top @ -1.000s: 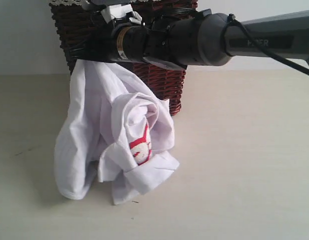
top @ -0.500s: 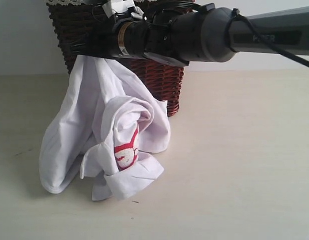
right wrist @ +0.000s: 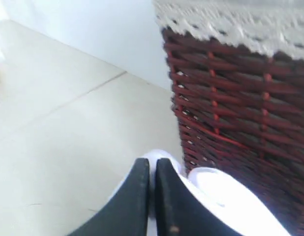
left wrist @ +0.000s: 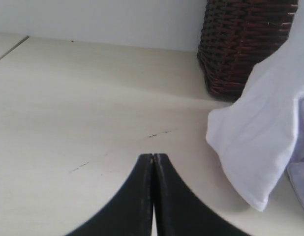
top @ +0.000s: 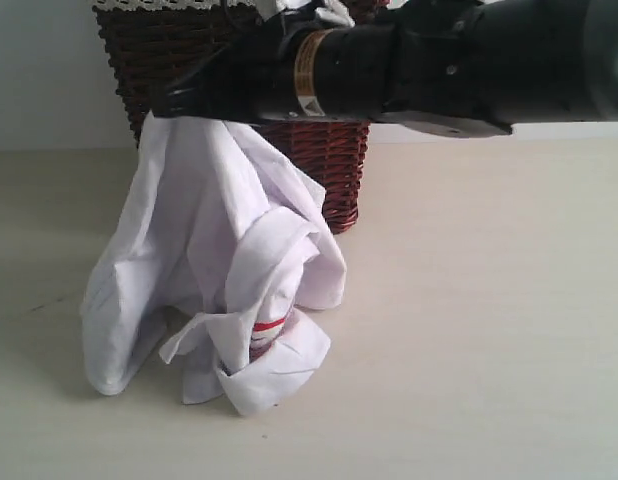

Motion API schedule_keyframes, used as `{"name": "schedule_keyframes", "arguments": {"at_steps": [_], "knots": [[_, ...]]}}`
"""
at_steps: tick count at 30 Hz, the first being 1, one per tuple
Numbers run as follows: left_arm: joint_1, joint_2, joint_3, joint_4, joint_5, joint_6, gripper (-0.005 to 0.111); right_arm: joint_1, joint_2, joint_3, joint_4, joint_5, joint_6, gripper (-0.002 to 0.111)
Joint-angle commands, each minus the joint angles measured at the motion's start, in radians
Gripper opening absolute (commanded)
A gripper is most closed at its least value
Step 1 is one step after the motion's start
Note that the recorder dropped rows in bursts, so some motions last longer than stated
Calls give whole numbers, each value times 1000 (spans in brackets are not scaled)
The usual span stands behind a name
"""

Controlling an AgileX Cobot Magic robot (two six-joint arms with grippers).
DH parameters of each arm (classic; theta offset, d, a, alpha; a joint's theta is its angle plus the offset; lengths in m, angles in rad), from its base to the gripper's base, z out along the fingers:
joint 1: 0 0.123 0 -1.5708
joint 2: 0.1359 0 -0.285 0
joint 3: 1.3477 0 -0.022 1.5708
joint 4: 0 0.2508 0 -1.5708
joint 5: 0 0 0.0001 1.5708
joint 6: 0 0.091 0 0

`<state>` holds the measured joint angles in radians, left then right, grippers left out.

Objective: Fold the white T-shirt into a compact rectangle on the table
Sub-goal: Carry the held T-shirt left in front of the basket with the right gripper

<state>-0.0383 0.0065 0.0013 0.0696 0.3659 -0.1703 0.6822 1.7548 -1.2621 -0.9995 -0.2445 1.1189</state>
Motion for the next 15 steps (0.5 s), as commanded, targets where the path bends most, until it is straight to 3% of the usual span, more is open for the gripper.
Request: {"name": "schedule_keyframes", "arguments": {"at_steps": [1,7,15], "knots": [[4,-7,-1,2,-10,2,0,4,-147,48,-270,-281,340,0],[4,-7,-1,2,-10,2,0,4,-226,48,-391,-652,599,0],[4,-7,-1,2,-10,2,0,60,-303,48,-396,-826,689,0]]}}
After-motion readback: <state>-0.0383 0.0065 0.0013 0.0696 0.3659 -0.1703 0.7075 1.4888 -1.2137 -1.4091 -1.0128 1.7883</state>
